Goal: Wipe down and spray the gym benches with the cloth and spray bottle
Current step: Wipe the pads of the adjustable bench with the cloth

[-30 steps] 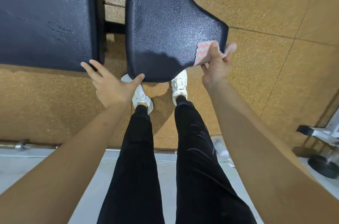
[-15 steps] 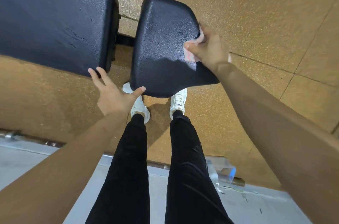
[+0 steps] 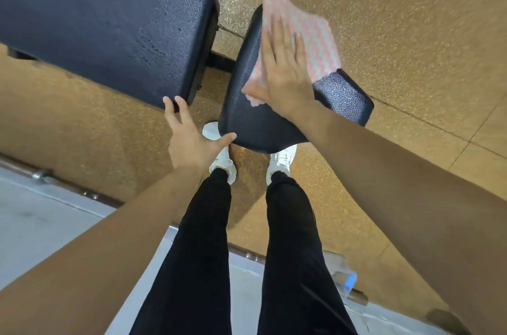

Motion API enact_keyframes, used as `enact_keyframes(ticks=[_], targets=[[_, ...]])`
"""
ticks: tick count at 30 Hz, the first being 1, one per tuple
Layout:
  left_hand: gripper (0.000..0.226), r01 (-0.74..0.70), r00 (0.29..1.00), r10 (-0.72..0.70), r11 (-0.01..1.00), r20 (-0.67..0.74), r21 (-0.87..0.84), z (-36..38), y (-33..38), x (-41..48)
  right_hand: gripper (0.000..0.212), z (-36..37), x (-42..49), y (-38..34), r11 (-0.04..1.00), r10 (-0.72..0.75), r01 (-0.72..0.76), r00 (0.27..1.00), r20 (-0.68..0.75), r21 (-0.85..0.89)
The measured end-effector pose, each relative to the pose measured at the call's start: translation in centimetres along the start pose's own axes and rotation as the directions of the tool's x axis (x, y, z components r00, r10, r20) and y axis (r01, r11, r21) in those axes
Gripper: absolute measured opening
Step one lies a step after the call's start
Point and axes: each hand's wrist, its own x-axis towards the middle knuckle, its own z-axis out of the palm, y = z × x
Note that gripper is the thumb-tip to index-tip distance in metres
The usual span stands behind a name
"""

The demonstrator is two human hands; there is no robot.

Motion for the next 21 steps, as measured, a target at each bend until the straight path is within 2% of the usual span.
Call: enact_keyframes(ticks=[4,8,9,11,12,13,15,16,17,19,20,21], targets=[[0.109,-0.072,0.997,0.072,0.990,-0.005,-0.120,-0.8,-2.3,0.4,0.113,1.7,-3.5,-3.0,0.979,-0.142,0.159,0.981,0.133,-0.127],[0.073,-0.142,0.990,0.141,0.953,-0.022,-0.269,-2.6,-4.3,1.4,0.081,2.8,-4.3,-5.9,0.936,-0.329,0.345,0.929,0.170,-0.072],[0.068,-0.161,0.987,0.161,0.945,-0.024,-0.284,-3.0,-4.8,1.7,0.069,3.1,-3.8,-6.4,0.915,-0.391,0.401,0.908,0.152,-0.040],[0.061,-0.189,0.981,0.194,0.938,-0.011,-0.290,-4.0,-5.5,2.4,0.047,3.6,-2.5,-7.4,0.892,-0.444,0.443,0.896,-0.009,0.092],[0.059,-0.204,0.978,0.211,0.937,-0.008,-0.285,-4.5,-5.7,2.8,0.040,3.7,-1.7,-7.8,0.885,-0.402,0.414,0.910,-0.100,0.213],[0.056,-0.224,0.973,0.231,0.933,-0.009,-0.281,-5.0,-5.9,3.3,0.036,3.3,-0.9,-8.4,0.886,-0.316,0.324,0.945,-0.080,0.331],[0.052,-0.247,0.968,0.252,0.926,-0.023,-0.287,-6.2,-6.1,4.5,0.030,1.8,-0.1,-10.1,0.873,-0.128,0.090,0.991,0.047,0.479],[0.049,-0.253,0.966,0.256,0.921,-0.032,-0.297,-6.8,-6.3,5.1,0.026,1.3,0.3,-11.1,0.809,0.002,-0.024,0.999,0.038,0.587],[0.047,-0.261,0.964,0.262,0.915,-0.041,-0.308,-7.5,-6.5,5.7,0.025,0.7,0.7,-12.1,0.682,0.167,-0.145,0.985,0.041,0.717],[0.043,-0.279,0.959,0.278,0.905,-0.052,-0.321,-9.0,-6.9,7.2,0.035,-1.0,1.5,-13.6,0.300,0.473,-0.338,0.865,0.169,0.892],[0.041,-0.285,0.958,0.283,0.899,-0.056,-0.334,-9.7,-7.2,7.9,0.041,-1.6,2.0,-14.3,0.167,0.535,-0.335,0.821,0.201,0.927],[0.040,-0.288,0.957,0.285,0.891,-0.062,-0.350,-10.3,-7.6,8.7,0.045,-2.1,2.4,-14.9,0.117,0.547,-0.290,0.817,0.182,0.950]])
